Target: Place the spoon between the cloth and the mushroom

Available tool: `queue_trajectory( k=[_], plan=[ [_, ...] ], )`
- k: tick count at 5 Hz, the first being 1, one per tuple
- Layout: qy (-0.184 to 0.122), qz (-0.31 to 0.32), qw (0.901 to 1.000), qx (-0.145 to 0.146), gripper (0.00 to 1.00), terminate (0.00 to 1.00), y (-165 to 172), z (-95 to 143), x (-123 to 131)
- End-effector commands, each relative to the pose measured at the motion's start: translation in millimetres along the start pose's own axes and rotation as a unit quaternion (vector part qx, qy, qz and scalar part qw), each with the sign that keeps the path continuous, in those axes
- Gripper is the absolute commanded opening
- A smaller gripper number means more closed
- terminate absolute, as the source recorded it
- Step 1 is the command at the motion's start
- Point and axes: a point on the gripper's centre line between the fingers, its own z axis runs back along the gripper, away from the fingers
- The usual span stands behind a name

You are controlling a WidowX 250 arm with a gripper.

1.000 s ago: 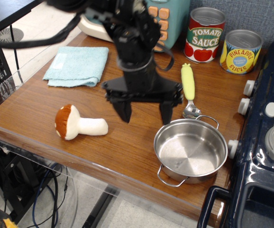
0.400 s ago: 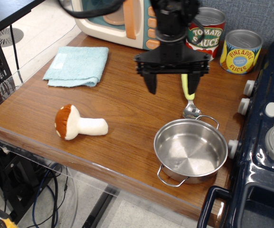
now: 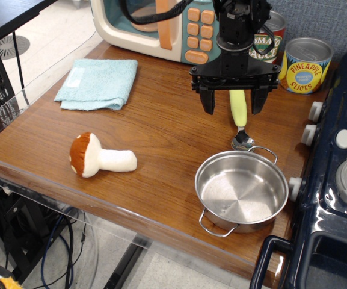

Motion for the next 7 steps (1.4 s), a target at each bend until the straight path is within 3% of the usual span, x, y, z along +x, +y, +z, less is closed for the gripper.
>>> queue_trajectory(
  k=[1,2,3,5,7],
  plan=[
    [-0.019,-0.002,0.9998,0.002,1.0,0.0,-12,-8,23],
    [-0.011,-0.002,0.9999,0.008,1.0,0.0,-16,-20,25],
    [-0.009,-0.004,0.9999,0.011,0.0,0.0,-17,-25,26],
    [-0.003,-0.001,0.9999,0.012,0.0,0.0,-16,-23,25],
    [-0.041,0.041,0.9983,-0.001,0.0,0.0,-2,17,33]
  ],
)
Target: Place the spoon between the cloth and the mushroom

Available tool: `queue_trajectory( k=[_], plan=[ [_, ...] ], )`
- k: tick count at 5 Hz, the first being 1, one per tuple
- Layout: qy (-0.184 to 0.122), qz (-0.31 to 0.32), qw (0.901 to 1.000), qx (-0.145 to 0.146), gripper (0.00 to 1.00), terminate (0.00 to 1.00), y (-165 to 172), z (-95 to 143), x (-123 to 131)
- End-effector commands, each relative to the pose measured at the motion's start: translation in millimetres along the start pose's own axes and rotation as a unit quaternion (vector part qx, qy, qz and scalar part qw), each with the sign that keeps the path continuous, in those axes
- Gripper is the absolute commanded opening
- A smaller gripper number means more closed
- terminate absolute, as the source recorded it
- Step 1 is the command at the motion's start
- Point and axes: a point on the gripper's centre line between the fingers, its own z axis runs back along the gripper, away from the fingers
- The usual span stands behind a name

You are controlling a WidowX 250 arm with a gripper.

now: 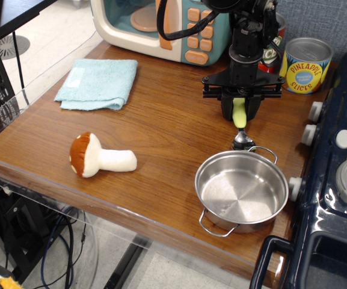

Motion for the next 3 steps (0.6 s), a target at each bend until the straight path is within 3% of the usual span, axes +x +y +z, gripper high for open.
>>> queue_trajectory(
  k=[1,2,3],
  plan=[
    [-0.079,0.086,0.9928,-0.026,0.0,0.0,34,81,13],
    [-0.101,0.178,0.9785,-0.027,0.0,0.0,74,108,-1],
    [-0.11,0.296,0.9489,0.002,0.0,0.0,118,125,-26]
  ],
)
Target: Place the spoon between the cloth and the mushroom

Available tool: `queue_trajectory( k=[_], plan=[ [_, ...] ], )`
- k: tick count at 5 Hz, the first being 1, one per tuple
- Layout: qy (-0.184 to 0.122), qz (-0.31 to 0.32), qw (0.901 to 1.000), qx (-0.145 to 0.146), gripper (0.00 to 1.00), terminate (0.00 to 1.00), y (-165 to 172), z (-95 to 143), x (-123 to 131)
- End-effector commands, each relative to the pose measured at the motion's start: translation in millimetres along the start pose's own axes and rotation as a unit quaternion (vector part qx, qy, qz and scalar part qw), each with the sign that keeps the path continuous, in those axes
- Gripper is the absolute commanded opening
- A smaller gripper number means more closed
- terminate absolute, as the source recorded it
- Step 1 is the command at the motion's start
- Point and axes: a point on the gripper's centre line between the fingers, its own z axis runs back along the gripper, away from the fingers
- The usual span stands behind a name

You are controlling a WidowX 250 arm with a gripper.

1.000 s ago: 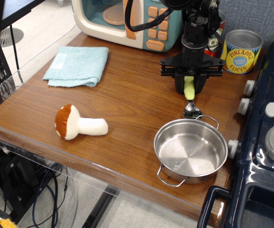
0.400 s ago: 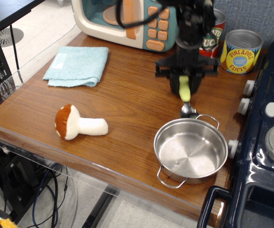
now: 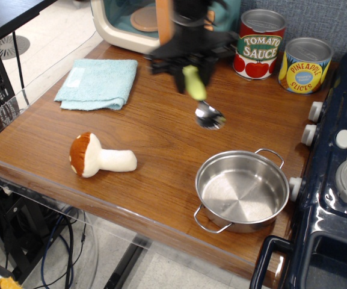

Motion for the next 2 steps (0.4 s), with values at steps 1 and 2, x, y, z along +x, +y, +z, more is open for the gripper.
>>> queue_trajectory(
  k=[1,2],
  plan=[
    [-0.064,0.218,0.9728,0.047,0.0,0.0,82,38,-2],
    [-0.07,0.302,0.9467,0.088,0.0,0.0,109,29,-1]
  ],
)
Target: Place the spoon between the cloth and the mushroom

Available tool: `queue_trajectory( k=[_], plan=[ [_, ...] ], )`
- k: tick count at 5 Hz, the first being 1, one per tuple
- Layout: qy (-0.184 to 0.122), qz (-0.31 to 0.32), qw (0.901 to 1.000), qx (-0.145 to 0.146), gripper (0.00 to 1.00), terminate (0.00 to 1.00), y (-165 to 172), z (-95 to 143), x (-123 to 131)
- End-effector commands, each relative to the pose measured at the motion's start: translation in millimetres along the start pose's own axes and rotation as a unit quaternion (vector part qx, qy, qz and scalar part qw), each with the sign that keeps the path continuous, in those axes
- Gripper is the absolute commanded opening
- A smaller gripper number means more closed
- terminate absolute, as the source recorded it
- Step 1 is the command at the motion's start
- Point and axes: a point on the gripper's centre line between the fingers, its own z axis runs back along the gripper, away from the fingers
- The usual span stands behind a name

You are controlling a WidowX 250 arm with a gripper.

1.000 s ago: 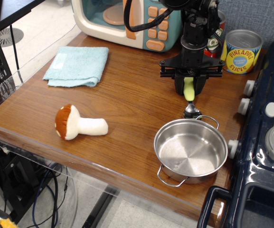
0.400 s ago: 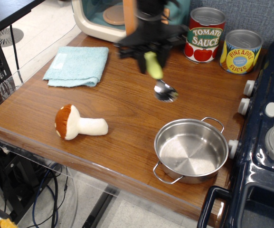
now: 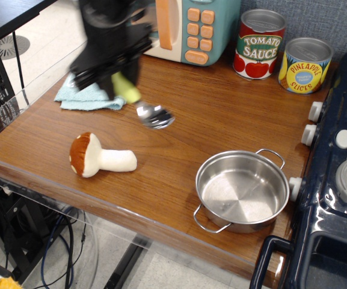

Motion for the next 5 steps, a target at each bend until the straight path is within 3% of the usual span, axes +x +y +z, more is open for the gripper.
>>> queue_trajectory(
  k=[1,3,5],
  plan=[
    [-0.04,0.181,0.9816,0.044,0.0,0.0,35,-12,20],
    [-0.055,0.305,0.947,0.086,0.0,0.0,49,-38,48],
    [-0.04,0.365,0.9218,0.125,0.0,0.0,55,-69,51]
  ],
)
